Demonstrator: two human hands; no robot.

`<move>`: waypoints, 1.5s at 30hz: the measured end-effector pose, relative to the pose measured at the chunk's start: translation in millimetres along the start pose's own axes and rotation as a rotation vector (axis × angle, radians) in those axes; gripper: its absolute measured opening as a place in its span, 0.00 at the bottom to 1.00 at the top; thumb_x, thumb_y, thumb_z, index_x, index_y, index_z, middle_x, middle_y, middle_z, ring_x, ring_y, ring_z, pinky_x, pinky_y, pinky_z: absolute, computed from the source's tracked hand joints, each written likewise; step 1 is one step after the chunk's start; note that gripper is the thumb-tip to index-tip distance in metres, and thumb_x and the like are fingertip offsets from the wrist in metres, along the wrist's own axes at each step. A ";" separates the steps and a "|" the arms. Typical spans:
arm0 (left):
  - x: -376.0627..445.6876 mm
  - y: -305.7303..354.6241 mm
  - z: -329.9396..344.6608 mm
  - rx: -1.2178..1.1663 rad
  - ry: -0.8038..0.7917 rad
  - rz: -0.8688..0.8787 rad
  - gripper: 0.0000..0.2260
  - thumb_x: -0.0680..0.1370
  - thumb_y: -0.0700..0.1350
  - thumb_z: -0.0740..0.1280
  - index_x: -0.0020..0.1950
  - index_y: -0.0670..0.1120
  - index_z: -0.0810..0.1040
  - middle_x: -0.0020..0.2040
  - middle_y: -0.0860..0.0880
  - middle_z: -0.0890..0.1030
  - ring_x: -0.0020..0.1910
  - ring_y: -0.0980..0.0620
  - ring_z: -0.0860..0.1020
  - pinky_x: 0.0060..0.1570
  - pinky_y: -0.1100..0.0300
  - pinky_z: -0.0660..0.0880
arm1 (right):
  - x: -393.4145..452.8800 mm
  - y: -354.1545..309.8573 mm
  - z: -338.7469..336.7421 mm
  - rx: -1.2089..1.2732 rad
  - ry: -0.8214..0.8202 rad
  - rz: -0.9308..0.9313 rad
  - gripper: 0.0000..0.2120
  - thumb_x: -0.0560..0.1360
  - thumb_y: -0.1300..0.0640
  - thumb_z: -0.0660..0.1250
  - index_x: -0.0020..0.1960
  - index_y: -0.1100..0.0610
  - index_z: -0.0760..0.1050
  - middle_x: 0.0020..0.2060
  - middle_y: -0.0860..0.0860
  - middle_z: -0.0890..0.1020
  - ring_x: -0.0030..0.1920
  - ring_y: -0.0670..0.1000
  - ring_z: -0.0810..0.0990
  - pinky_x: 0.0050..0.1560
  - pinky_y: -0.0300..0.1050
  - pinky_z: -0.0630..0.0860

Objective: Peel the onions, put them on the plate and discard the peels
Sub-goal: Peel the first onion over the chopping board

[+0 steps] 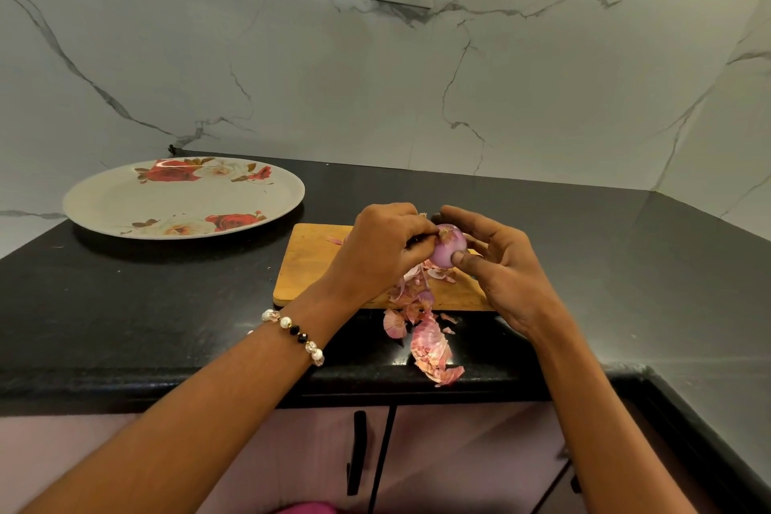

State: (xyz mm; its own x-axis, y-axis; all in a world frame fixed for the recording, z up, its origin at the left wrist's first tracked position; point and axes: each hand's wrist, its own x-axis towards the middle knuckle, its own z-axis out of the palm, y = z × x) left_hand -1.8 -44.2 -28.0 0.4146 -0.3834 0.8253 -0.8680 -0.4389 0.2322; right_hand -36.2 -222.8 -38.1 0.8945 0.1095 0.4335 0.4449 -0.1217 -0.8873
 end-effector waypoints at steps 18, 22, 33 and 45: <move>1.6 2.5 5.9 0.230 -0.028 0.009 0.06 0.75 0.42 0.70 0.44 0.41 0.76 0.37 0.48 0.75 0.31 0.56 0.69 0.28 0.71 0.61 | -1.4 -3.0 2.8 -0.013 0.021 -0.004 0.27 0.74 0.76 0.66 0.68 0.55 0.72 0.59 0.46 0.82 0.62 0.48 0.81 0.62 0.47 0.78; 3.1 0.5 7.9 0.150 -0.036 -0.065 0.04 0.76 0.40 0.67 0.46 0.41 0.74 0.40 0.51 0.70 0.33 0.54 0.70 0.31 0.66 0.68 | -0.6 -2.1 1.5 0.041 0.034 -0.007 0.26 0.74 0.75 0.66 0.67 0.55 0.73 0.60 0.49 0.82 0.63 0.52 0.80 0.62 0.48 0.79; 4.4 1.0 6.3 -0.044 0.099 -0.144 0.06 0.79 0.41 0.63 0.49 0.40 0.77 0.42 0.49 0.78 0.34 0.57 0.75 0.35 0.66 0.74 | 2.5 1.9 -2.2 0.087 0.068 -0.009 0.26 0.75 0.77 0.64 0.67 0.54 0.73 0.63 0.54 0.80 0.66 0.54 0.78 0.63 0.48 0.77; 1.9 -0.7 0.8 -0.112 0.078 -0.137 0.07 0.75 0.41 0.71 0.49 0.39 0.83 0.41 0.45 0.83 0.33 0.56 0.80 0.34 0.65 0.79 | 1.3 -0.2 -0.5 0.111 0.073 -0.004 0.27 0.74 0.76 0.65 0.67 0.55 0.73 0.61 0.52 0.82 0.65 0.54 0.78 0.62 0.48 0.78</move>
State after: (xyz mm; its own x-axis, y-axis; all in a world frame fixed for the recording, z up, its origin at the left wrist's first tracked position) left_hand -0.2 -45.2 -27.0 0.5121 -0.2607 0.8184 -0.8319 -0.3878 0.3970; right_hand -35.1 -223.1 -37.3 0.8953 0.0368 0.4439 0.4445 -0.0107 -0.8957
